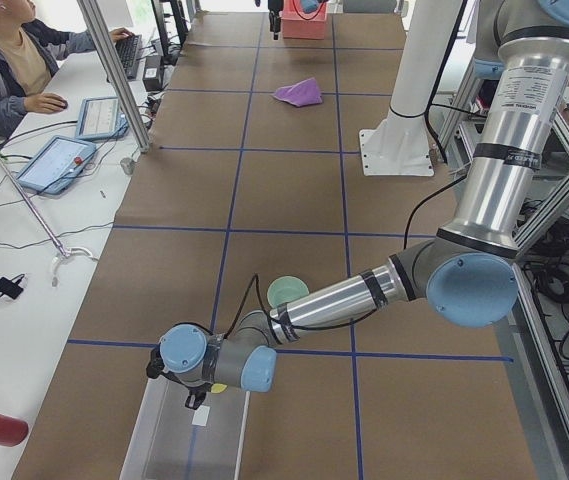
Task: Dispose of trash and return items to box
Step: 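Lift the yellow cup with the left gripper and drop it into the clear bin, then move the left gripper back to the pale green bowl and grasp its rim, then carry the green bowl into the clear bin with the left gripper while the right hovers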
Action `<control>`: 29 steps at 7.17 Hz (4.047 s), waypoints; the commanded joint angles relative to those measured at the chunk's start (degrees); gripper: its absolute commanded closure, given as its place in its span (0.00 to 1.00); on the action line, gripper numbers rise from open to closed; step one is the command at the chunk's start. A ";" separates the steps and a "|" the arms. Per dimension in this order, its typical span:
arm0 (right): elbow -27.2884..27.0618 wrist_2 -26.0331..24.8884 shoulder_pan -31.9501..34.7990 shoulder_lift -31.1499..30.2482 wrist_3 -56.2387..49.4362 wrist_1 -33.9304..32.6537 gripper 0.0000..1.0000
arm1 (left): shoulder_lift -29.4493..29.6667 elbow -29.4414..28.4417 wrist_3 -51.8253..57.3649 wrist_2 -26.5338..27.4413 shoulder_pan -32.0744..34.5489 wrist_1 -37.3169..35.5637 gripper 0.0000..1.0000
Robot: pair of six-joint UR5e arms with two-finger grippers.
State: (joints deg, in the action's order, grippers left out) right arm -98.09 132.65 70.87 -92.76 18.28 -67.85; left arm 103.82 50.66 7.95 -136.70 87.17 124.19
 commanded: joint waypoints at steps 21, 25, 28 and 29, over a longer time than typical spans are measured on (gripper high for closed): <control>0.00 -2.22 -9.96 0.65 20.91 9.58 0.00 | -23.05 34.07 -34.93 7.76 -26.87 17.93 0.73; 0.00 -2.22 -10.31 0.47 21.01 9.58 0.00 | -22.79 35.82 -34.23 -1.74 -25.65 17.67 1.00; 0.09 -2.31 -10.58 0.56 21.01 9.58 0.00 | -22.17 35.22 -30.57 -8.24 -16.08 15.40 1.00; 0.18 -2.31 -10.66 0.56 21.01 9.49 0.00 | -18.34 35.47 -22.62 -8.32 -12.06 5.98 1.00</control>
State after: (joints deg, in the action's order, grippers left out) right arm -98.00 130.35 60.31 -92.23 39.29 -58.29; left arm 82.55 86.09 -21.57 -144.58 71.27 137.64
